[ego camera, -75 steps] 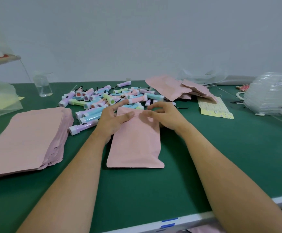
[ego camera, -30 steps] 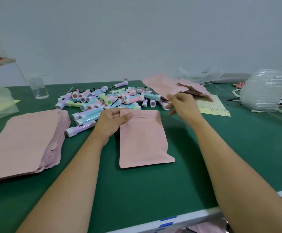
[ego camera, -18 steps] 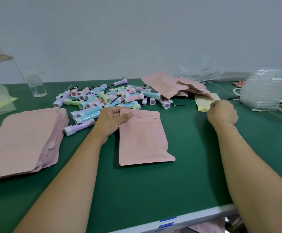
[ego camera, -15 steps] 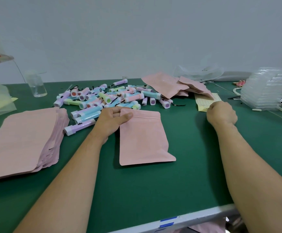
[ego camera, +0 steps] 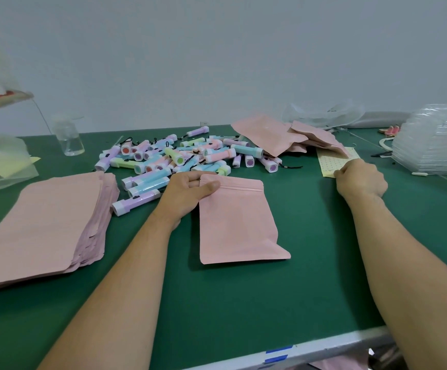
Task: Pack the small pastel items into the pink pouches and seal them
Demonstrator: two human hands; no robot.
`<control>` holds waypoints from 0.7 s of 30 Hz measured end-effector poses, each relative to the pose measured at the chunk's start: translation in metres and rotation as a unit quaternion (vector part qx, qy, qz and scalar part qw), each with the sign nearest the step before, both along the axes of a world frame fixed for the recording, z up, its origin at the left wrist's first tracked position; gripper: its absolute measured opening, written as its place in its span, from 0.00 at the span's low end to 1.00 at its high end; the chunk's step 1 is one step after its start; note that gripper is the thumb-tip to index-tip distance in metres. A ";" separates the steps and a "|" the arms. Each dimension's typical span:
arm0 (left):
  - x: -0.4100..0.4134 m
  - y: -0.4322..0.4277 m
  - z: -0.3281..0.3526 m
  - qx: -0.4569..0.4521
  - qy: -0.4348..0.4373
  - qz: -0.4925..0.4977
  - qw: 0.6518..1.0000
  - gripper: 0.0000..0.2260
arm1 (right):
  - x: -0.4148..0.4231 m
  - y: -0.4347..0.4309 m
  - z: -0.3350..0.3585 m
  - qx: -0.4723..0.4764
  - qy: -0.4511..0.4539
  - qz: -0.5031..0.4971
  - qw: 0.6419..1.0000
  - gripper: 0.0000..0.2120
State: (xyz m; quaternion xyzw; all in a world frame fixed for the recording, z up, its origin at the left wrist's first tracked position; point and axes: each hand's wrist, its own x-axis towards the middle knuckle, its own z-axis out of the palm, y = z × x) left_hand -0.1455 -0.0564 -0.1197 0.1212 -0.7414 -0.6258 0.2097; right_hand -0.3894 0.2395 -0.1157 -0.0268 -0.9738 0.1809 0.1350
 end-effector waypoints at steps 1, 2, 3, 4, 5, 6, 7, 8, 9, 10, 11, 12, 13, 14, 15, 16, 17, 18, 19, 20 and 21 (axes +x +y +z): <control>0.000 0.000 0.000 0.001 0.000 0.001 1.000 0.11 | 0.000 -0.001 0.000 0.000 -0.003 -0.003 1.000 0.14; 0.000 -0.001 0.000 0.003 -0.001 0.001 1.000 0.12 | -0.001 -0.001 0.000 -0.001 -0.006 -0.006 1.000 0.14; -0.001 -0.001 0.000 0.004 -0.001 0.001 1.000 0.12 | -0.001 -0.002 0.000 -0.002 -0.009 -0.009 1.000 0.15; -0.001 -0.001 0.000 0.003 -0.002 0.002 1.000 0.12 | -0.002 -0.002 0.001 -0.003 -0.011 -0.011 1.000 0.15; -0.002 -0.001 0.000 0.002 -0.003 0.002 1.000 0.12 | -0.002 -0.003 0.001 -0.003 -0.012 -0.013 1.000 0.15; -0.002 -0.001 0.000 0.001 -0.003 0.002 1.000 0.12 | -0.002 -0.003 0.001 -0.002 -0.014 -0.015 1.000 0.15; -0.002 -0.001 0.000 0.001 -0.004 0.002 1.000 0.12 | -0.003 -0.003 0.001 -0.002 -0.015 -0.016 1.000 0.16; -0.002 -0.001 0.000 -0.001 -0.005 0.003 1.000 0.13 | -0.003 -0.004 0.001 0.000 -0.016 -0.017 1.000 0.16; -0.002 -0.001 0.000 -0.002 -0.006 0.004 1.000 0.13 | -0.003 -0.004 0.001 0.002 -0.018 -0.018 1.000 0.16; -0.002 -0.001 0.000 -0.003 -0.007 0.005 1.000 0.13 | -0.004 -0.004 0.001 0.005 -0.021 -0.019 1.000 0.16; -0.002 -0.001 0.000 -0.004 -0.008 0.006 1.000 0.13 | -0.004 -0.004 0.001 0.009 -0.023 -0.019 1.000 0.15; -0.002 -0.001 0.000 -0.006 -0.009 0.006 1.000 0.13 | -0.005 -0.005 0.002 0.012 -0.023 -0.019 0.999 0.15; -0.002 -0.001 0.000 -0.007 -0.009 0.006 1.000 0.13 | -0.005 -0.006 0.002 0.015 -0.023 -0.018 0.999 0.15; -0.002 -0.001 0.000 -0.009 -0.009 0.006 1.000 0.13 | -0.005 -0.007 0.002 0.016 -0.022 -0.017 0.999 0.16; -0.002 -0.001 0.000 -0.009 -0.008 0.006 1.000 0.12 | -0.004 -0.008 0.002 0.016 -0.021 -0.016 1.000 0.17; -0.002 -0.001 0.000 -0.008 -0.008 0.005 1.000 0.12 | -0.005 -0.008 0.001 0.016 -0.020 -0.016 1.000 0.17; -0.002 -0.001 0.000 -0.007 -0.008 0.003 1.000 0.12 | -0.005 -0.008 0.001 0.016 -0.019 -0.016 1.000 0.17; -0.002 -0.001 0.000 -0.007 -0.009 0.003 1.000 0.11 | -0.005 -0.007 0.000 0.014 -0.018 -0.015 1.000 0.17; -0.002 -0.001 0.000 -0.007 -0.009 0.002 1.000 0.11 | -0.006 -0.007 0.000 0.012 -0.017 -0.014 1.000 0.16; -0.002 -0.001 0.000 -0.008 -0.010 0.002 1.000 0.11 | -0.006 -0.006 -0.001 0.011 -0.015 -0.011 1.000 0.16; -0.002 -0.001 0.000 -0.008 -0.010 0.003 1.000 0.11 | -0.007 -0.006 -0.001 0.012 -0.013 -0.009 1.000 0.16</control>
